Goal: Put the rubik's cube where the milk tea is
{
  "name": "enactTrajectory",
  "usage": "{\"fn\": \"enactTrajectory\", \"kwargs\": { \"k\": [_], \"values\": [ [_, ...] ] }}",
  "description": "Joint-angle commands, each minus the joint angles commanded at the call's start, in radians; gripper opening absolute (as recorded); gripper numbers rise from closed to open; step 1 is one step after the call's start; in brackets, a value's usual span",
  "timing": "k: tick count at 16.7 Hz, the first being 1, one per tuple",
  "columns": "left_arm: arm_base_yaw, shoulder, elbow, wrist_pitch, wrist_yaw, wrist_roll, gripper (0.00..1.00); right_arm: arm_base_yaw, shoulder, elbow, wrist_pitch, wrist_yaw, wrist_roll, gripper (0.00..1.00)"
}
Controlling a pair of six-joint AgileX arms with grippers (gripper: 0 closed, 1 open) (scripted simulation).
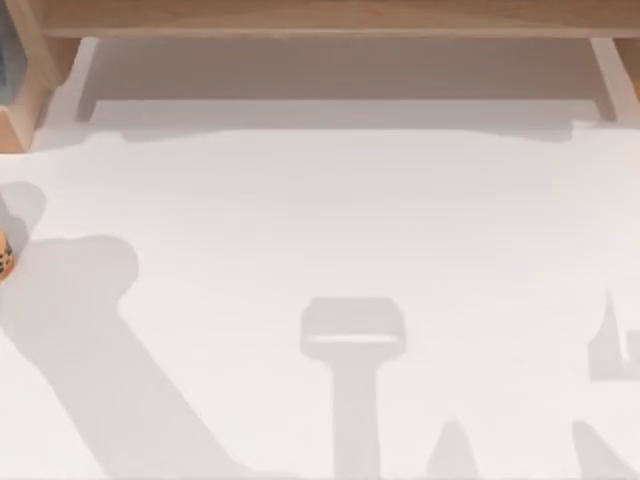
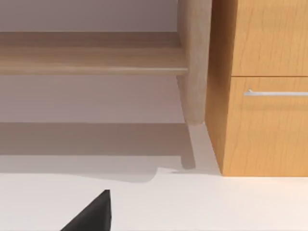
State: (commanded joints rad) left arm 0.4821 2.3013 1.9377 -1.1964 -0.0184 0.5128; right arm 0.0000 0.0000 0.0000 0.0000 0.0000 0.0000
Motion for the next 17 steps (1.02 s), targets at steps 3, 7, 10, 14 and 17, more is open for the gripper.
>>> {"fn": "enactTrajectory", "kwargs": {
  "k": [3,7,10,14,17],
  "values": [
    [0.000,0.005,-0.005,-0.001,0.002,-0.001,0.00,0.000,0.000,0.000,0.000,0.000,0.000,1.00],
    [0.000,0.005,-0.005,-0.001,0.002,-0.001,0.15,0.000,0.000,0.000,0.000,0.000,0.000,1.00],
    [0.000,0.005,-0.005,-0.001,0.002,-0.001,0.38,0.000,0.000,0.000,0.000,0.000,0.000,1.00],
    [0.000,0.005,-0.005,-0.001,0.002,-0.001,0.68,0.000,0.000,0.000,0.000,0.000,0.000,1.00],
    [0.000,0.005,-0.005,-0.001,0.002,-0.001,0.90,0.000,0.000,0.000,0.000,0.000,0.000,1.00]
  ]
}}
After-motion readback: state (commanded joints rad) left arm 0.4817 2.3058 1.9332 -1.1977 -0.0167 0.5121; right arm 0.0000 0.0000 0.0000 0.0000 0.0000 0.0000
